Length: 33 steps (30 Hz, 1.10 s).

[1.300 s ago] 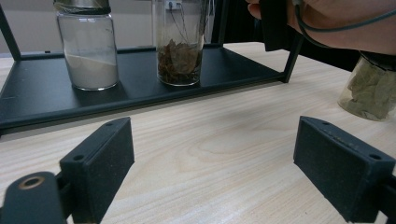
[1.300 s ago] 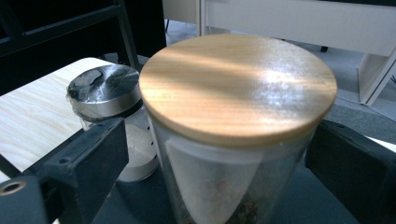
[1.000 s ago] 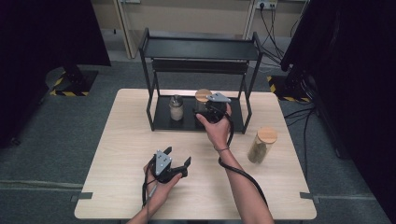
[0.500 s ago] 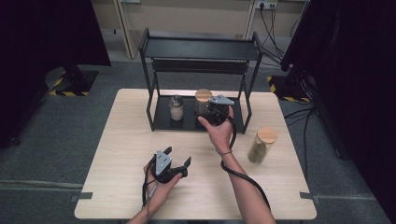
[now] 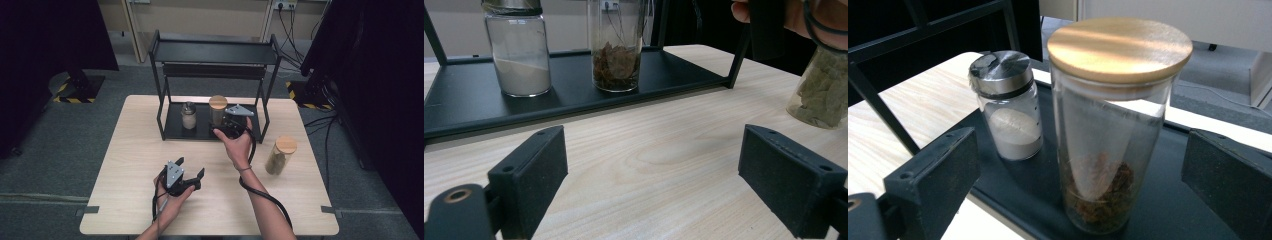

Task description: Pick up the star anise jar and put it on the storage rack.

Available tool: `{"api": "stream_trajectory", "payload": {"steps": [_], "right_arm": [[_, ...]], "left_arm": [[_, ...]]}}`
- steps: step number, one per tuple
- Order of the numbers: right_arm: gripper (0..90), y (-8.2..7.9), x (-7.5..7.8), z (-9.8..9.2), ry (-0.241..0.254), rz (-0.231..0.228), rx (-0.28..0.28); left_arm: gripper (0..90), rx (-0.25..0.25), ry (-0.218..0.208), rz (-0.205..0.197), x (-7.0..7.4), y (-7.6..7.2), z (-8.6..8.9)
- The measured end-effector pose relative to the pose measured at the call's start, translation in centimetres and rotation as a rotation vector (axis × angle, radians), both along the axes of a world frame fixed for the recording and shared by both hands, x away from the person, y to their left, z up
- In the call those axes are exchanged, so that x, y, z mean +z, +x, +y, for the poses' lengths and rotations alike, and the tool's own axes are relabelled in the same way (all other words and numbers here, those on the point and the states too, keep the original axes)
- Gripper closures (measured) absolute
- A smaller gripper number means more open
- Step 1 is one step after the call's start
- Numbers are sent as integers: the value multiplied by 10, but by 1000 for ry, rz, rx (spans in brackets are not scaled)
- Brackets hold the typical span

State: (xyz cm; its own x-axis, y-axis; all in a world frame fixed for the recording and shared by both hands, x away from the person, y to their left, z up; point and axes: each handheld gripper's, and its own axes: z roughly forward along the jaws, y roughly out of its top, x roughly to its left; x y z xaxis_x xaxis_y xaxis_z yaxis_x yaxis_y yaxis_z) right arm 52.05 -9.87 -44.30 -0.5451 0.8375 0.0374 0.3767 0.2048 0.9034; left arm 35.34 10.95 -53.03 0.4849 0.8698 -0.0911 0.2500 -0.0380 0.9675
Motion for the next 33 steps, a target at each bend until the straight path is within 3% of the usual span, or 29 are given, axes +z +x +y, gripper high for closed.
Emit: {"api": "stream_trajectory", "payload": {"steps": [33], "right_arm": [[25,-26,-12,-13,12,20,19]], "left_arm": [[117,0,3,-2,0,0,0]]}}
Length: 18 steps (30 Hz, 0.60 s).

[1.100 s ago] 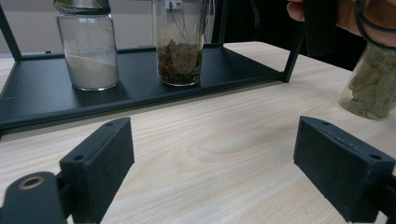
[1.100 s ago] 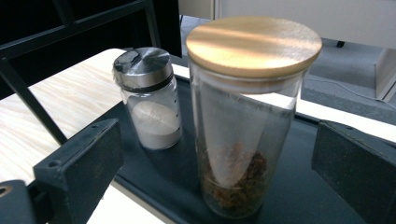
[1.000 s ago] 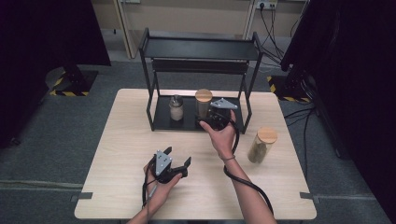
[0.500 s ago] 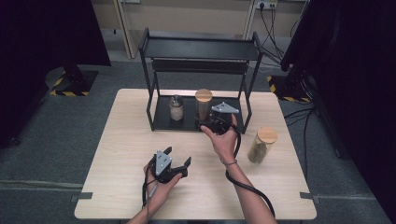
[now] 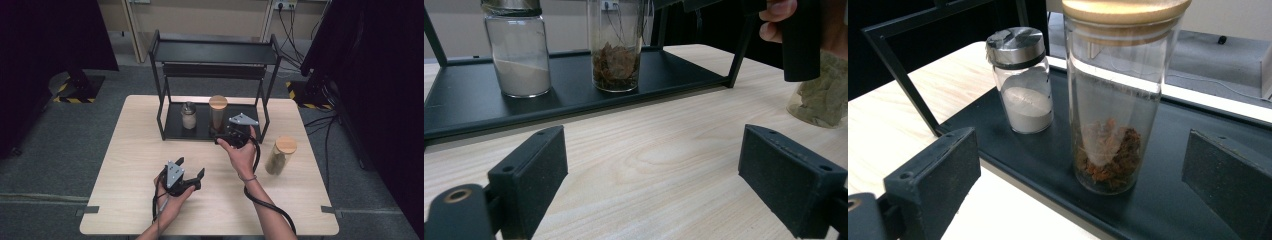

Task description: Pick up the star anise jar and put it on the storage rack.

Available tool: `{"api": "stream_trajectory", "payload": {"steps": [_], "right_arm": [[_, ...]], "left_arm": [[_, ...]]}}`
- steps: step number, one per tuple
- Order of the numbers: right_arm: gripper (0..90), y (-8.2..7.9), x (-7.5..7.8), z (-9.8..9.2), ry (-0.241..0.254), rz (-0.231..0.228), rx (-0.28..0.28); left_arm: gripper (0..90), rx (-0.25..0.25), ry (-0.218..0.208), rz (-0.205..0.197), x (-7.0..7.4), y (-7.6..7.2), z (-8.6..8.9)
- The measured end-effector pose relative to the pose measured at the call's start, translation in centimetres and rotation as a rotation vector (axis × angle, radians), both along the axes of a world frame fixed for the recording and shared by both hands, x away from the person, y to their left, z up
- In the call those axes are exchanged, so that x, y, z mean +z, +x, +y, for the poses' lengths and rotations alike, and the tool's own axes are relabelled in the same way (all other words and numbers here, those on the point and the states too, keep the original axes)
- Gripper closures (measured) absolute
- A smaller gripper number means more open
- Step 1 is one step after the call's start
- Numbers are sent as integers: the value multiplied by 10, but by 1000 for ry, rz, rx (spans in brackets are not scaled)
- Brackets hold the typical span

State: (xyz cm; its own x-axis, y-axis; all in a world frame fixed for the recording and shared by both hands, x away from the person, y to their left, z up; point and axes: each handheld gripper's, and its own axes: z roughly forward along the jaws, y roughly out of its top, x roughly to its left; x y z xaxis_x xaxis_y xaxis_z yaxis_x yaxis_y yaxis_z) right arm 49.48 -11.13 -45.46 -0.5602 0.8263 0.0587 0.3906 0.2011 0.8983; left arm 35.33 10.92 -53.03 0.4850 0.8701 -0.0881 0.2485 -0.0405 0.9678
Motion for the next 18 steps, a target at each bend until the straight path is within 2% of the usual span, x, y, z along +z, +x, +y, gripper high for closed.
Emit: {"api": "stream_trajectory", "payload": {"steps": [18], "right_arm": [[26,-14,-11,-8,-1,14,9]], "left_arm": [[117,0,0,1,0,0,0]]}}
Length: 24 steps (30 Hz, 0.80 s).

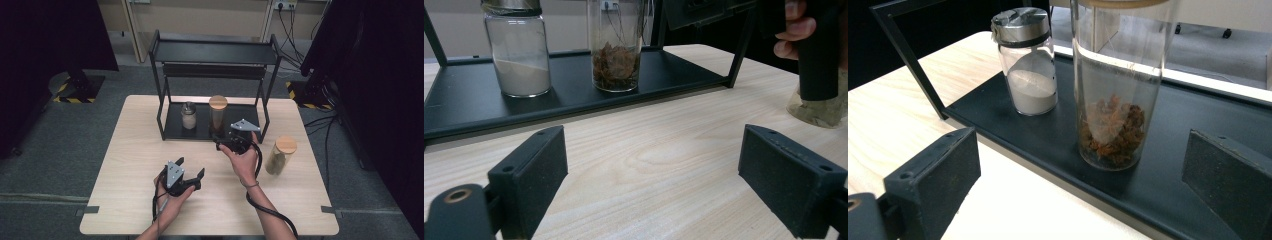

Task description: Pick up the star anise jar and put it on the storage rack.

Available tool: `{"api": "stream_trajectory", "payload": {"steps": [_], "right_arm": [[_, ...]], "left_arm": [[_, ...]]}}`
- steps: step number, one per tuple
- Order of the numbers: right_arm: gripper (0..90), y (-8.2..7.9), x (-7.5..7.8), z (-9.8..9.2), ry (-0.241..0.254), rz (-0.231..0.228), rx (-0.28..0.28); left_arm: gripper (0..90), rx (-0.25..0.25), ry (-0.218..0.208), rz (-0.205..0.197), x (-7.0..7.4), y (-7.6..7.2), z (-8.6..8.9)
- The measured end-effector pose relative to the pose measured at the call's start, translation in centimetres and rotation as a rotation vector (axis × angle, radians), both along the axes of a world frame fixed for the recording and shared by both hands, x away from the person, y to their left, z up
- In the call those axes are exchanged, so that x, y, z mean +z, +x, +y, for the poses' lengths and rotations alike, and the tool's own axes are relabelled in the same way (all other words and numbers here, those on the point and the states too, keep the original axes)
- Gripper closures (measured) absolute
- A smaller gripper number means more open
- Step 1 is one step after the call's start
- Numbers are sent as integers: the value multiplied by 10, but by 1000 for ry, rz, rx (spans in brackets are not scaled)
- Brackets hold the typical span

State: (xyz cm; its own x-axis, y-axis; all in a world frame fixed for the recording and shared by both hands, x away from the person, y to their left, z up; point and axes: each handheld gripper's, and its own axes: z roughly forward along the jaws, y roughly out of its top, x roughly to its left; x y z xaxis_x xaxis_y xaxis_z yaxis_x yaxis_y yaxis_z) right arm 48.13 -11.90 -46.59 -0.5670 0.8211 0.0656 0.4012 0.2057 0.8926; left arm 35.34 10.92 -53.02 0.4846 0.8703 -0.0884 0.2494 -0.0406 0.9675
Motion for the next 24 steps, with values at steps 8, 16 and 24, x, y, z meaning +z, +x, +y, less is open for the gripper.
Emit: {"api": "stream_trajectory", "payload": {"steps": [8,16,24], "right_arm": [[25,-4,-2,-4,5,8,2],[26,-10,-5,-7,-7,9,5],[26,-15,-8,-8,-7,14,13]], "left_arm": [[117,1,0,-1,0,0,0],[117,2,-1,2,0,0,0],[117,2,-2,1,0,0,0]]}}
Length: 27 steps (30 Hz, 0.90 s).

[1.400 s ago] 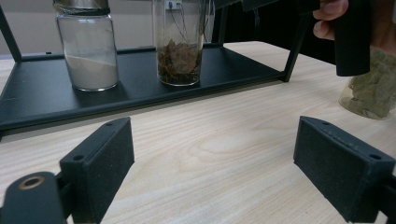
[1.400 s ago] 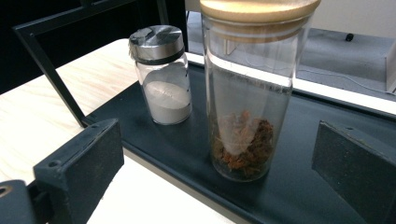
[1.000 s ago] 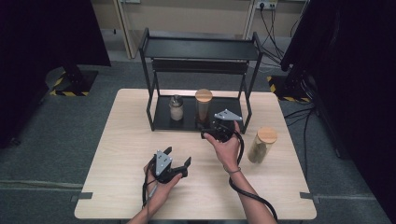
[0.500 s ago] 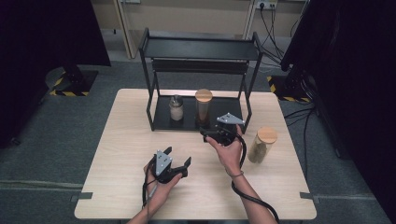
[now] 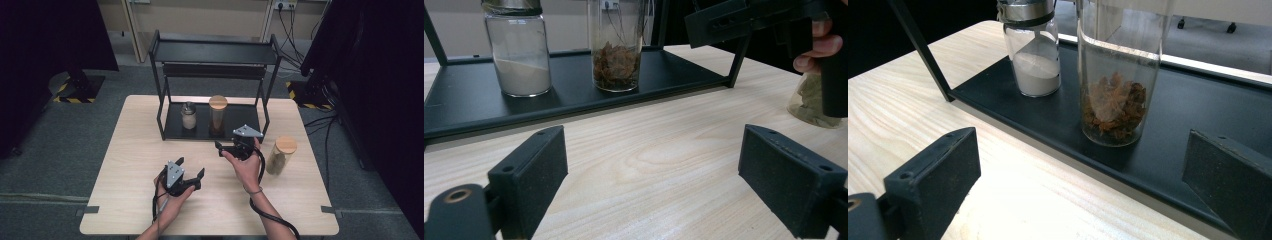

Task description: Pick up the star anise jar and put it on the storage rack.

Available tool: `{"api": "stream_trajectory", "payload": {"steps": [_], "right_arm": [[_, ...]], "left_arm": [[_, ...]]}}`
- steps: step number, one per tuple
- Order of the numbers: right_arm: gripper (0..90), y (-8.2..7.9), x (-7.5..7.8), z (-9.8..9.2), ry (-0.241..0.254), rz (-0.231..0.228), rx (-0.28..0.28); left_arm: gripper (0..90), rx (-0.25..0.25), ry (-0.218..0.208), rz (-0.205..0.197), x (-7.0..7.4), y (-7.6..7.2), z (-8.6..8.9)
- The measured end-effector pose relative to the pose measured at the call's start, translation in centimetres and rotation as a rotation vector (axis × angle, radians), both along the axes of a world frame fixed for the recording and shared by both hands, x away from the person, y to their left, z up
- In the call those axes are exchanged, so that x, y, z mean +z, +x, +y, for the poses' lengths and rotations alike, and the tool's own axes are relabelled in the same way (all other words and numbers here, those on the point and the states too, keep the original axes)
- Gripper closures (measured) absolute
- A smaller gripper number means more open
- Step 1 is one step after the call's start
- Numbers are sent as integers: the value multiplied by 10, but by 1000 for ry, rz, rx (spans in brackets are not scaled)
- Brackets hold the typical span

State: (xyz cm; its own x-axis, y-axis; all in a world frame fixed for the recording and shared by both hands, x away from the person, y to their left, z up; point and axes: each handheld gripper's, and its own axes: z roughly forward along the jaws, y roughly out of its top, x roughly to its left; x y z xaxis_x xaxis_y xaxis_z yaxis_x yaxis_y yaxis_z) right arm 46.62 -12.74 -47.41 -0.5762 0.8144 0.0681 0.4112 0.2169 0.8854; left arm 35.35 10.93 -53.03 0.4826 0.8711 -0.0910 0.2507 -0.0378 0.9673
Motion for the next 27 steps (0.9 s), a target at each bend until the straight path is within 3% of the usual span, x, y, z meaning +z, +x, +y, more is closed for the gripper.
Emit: {"api": "stream_trajectory", "payload": {"steps": [27], "right_arm": [[25,-16,-7,-11,22,22,17]], "left_arm": [[117,1,1,1,0,0,0]]}}
